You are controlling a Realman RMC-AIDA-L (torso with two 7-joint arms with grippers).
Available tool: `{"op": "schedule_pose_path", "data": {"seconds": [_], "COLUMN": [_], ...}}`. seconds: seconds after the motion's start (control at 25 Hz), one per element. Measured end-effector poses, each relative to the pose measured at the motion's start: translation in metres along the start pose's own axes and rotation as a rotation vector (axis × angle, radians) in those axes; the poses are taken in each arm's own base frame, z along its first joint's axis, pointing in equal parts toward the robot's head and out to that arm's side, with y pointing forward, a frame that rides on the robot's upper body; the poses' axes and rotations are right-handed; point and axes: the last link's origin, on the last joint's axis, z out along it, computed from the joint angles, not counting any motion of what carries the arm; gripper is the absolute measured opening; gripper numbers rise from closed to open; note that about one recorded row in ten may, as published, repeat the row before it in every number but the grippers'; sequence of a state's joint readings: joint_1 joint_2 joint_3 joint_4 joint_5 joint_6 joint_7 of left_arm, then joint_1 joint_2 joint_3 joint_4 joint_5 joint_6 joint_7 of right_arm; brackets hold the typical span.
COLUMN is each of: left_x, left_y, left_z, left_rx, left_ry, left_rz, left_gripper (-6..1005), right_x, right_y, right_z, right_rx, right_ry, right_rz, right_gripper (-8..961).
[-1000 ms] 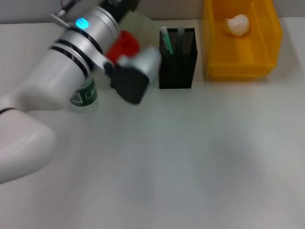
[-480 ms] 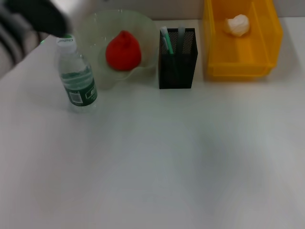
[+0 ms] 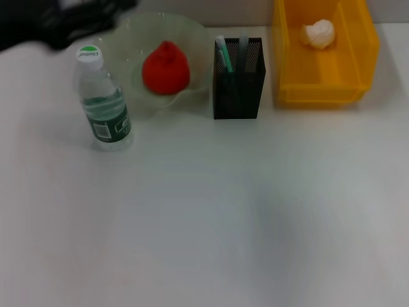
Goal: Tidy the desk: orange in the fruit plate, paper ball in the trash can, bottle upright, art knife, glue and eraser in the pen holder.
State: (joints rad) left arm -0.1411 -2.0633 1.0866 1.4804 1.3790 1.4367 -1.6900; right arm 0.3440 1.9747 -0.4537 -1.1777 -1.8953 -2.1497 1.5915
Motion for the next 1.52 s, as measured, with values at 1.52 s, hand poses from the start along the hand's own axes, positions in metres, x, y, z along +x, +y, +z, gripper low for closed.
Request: {"op": "schedule_pose_path", "data": {"seconds": [1.52], "left_x": [-0.1], "left_y": [0.019], "left_z": [-0.034], "left_rx": [-0.423], "left_ry": [-0.3], "left_rz": [-0.206], "left_gripper": [791], "right_x": [0.03], "right_y": [-0.011], "right_z": [0.102], "right_rx": [-0.145], "right_ry": [0.186], "right_rz": [-0.026], "right_gripper": [775]}}
